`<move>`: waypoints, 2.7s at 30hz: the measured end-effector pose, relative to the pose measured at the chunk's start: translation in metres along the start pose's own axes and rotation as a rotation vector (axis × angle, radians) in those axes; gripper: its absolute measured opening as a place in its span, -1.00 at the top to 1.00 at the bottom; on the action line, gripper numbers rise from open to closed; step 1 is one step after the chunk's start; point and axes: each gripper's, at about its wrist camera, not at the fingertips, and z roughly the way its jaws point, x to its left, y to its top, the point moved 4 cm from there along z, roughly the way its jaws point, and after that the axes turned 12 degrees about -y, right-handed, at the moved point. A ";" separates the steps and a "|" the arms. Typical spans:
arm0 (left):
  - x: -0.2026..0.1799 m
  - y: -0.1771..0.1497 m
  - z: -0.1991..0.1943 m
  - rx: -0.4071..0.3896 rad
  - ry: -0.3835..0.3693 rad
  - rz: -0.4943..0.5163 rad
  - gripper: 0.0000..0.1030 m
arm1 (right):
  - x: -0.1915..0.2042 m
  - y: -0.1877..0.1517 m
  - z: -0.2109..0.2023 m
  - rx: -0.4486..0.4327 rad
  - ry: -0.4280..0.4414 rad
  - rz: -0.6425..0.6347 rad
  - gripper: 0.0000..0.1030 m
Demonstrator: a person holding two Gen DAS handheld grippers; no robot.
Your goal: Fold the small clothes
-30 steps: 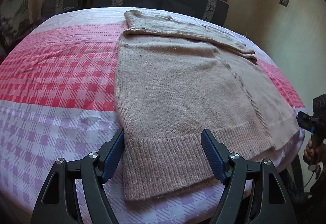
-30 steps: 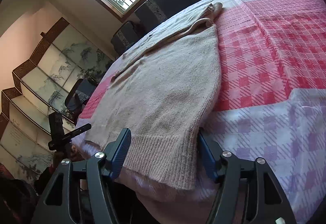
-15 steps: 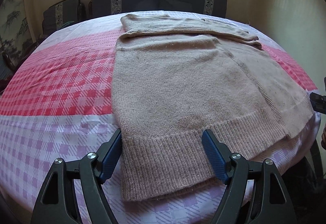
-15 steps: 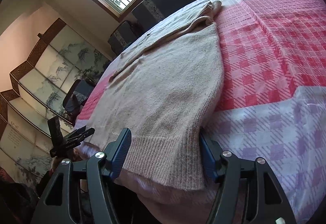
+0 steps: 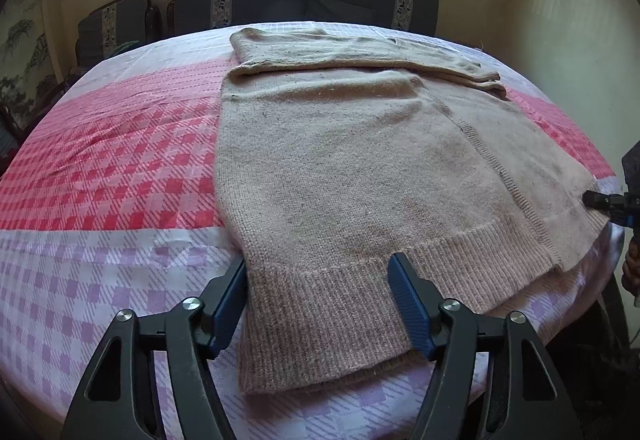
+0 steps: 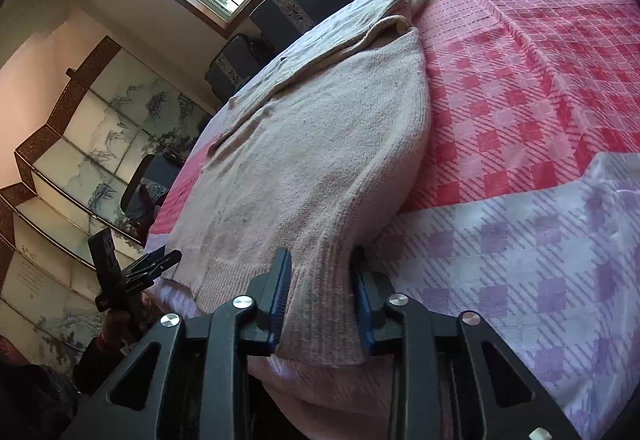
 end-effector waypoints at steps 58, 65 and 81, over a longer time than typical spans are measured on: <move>0.048 0.058 0.004 -0.099 -0.420 -0.459 0.77 | 0.009 -0.012 -0.029 -0.014 -0.219 0.118 0.65; 0.057 0.042 0.010 -0.068 -0.407 -0.500 0.77 | -0.016 -0.015 -0.033 -0.057 -0.050 0.271 -0.12; 0.061 0.025 0.017 -0.033 -0.386 -0.513 0.68 | -0.009 0.012 -0.010 0.030 0.014 0.198 -0.48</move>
